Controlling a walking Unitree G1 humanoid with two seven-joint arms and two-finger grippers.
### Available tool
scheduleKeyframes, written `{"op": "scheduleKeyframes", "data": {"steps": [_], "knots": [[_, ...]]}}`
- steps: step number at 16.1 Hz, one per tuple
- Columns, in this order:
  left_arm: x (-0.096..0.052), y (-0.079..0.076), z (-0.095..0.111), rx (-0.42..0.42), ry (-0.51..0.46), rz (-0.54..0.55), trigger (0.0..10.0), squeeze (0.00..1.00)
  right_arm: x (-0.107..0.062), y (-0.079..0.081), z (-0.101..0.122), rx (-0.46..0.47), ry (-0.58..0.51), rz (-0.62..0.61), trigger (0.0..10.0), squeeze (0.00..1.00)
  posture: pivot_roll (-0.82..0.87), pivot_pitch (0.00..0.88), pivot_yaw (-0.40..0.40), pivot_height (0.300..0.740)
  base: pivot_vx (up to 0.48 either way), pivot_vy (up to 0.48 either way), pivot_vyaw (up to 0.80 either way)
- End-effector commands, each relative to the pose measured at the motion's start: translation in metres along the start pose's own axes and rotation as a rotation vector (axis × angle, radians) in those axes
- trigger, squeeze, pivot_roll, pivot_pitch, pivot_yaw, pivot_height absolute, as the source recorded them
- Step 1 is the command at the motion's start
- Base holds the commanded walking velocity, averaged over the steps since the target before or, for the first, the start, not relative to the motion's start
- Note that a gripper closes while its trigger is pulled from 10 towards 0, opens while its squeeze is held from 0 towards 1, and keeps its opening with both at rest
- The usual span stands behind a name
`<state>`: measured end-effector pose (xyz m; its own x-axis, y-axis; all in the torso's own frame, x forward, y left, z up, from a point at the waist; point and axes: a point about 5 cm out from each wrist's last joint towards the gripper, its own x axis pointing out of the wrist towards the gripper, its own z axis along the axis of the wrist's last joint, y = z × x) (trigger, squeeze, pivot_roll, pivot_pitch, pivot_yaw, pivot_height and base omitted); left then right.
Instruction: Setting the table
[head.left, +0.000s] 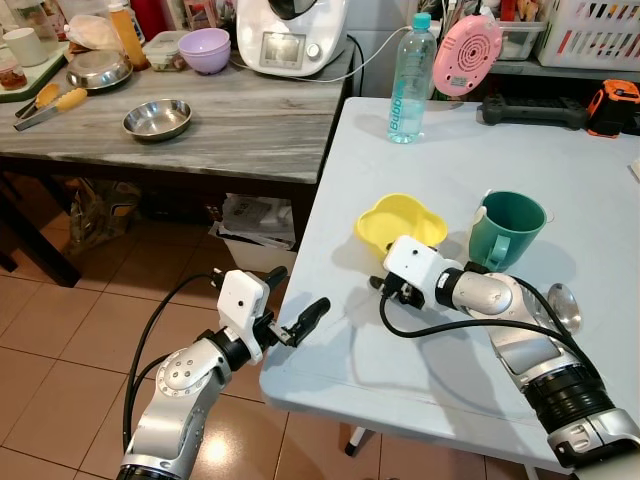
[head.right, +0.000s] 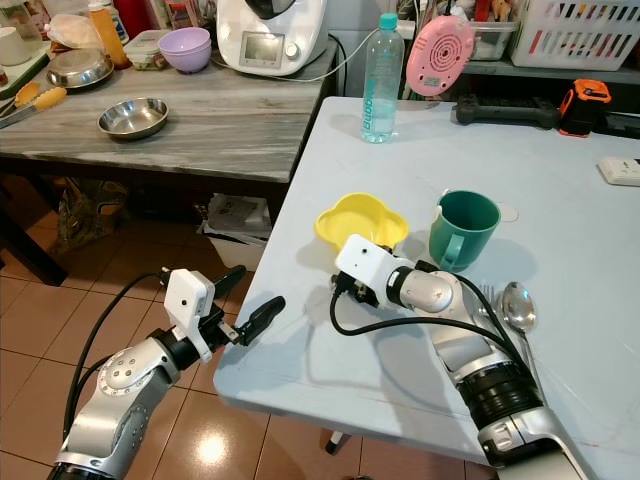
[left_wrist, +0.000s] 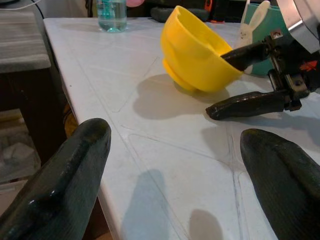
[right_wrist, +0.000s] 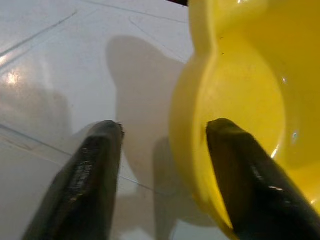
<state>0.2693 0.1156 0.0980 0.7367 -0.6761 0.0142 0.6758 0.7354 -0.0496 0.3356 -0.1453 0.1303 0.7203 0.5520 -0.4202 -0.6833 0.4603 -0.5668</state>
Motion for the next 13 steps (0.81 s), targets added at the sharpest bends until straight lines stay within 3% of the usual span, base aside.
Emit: {"op": "scheduleKeyframes", "data": {"steps": [1, 13], "knots": [[-0.0004, 0.0020, -0.0009, 0.005, 0.005, 0.010, 10.0, 0.00, 0.0001, -0.0028, -0.0018, -0.032, 0.017, -0.001, 0.0, 0.00, -0.03, 0.075, 0.047, 0.740, 0.000, 0.000, 0.00], [-0.0007, 0.0001, -0.0009, -0.003, -0.002, -0.006, 10.0, 0.00, -0.0017, -0.0029, -0.0050, -0.025, -0.003, -0.016, 0.0, 0.00, -0.03, 0.076, 0.053, 0.740, 0.000, 0.000, 0.00]]}}
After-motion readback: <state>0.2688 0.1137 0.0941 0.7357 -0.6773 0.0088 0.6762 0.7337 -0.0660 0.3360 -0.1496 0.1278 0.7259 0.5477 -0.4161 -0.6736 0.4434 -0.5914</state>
